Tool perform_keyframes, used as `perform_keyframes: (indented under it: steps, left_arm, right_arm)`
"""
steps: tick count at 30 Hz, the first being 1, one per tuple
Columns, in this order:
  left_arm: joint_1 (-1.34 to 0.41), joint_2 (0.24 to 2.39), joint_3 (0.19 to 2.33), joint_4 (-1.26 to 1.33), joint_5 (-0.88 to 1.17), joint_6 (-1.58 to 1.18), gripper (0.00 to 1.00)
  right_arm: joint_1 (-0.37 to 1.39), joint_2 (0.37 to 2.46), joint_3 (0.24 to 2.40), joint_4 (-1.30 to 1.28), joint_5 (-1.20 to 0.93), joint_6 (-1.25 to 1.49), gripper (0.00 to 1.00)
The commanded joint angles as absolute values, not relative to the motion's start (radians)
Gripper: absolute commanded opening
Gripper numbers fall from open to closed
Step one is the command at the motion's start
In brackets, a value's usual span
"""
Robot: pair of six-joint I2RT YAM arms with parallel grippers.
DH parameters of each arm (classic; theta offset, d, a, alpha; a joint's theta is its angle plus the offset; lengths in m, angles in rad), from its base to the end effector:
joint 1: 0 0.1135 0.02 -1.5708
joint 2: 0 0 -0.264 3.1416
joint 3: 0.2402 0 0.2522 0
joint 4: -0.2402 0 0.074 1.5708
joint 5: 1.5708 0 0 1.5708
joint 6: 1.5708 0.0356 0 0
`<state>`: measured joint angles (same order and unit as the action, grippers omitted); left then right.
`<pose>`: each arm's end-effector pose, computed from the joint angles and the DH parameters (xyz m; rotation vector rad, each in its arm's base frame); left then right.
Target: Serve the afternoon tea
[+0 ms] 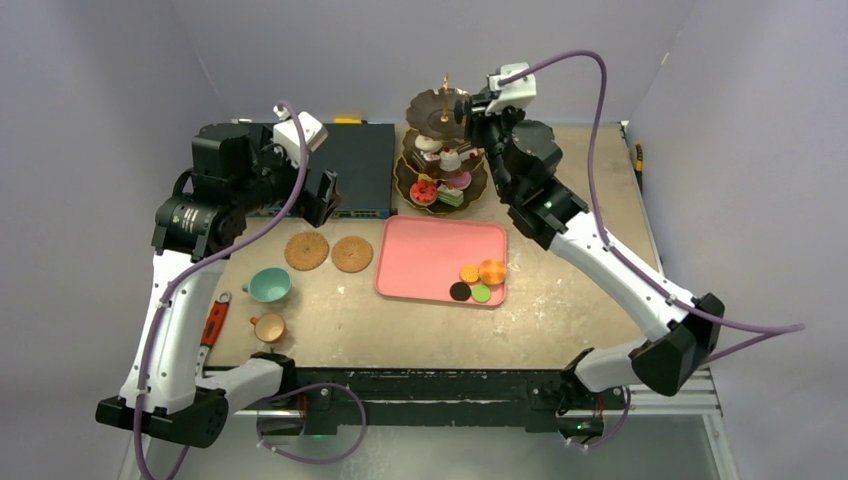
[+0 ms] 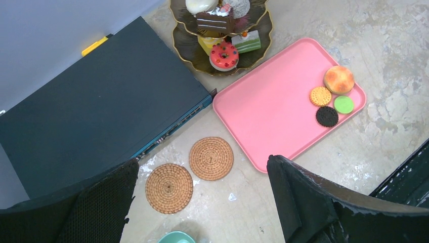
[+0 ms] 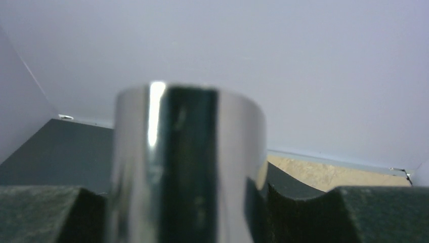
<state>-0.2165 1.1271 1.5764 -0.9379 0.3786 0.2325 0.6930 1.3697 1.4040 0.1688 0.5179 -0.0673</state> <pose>0.1884 -0.0549 0.4621 0.6796 1.9266 -0.3791 0.2519 0.1863 0.4617 -0.0920 1.3936 0.1668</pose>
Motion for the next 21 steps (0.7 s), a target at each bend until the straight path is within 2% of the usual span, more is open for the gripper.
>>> perform_keyframes:
  steps: [1,13,15,21]
  left_arm:
    - [-0.213,1.109,1.595,-0.934,0.380,0.259,0.99]
    - [-0.213,1.109,1.594,-0.936,0.382,0.260,0.99]
    - [-0.213,1.109,1.592,-0.936,0.381,0.260,0.99]
    - [-0.212,1.102,1.580,-0.930,0.379,0.261,0.99]
  right_arm:
    - [0.656,1.448,1.491,0.225,0.484,-0.126,0.32]
    - [0.580,1.643,1.593,0.316,0.438,-0.128,0.34]
    - [0.576,1.661,1.609,0.315,0.431,-0.125,0.36]
    - [0.574,1.669,1.611,0.308,0.422,-0.121,0.52]
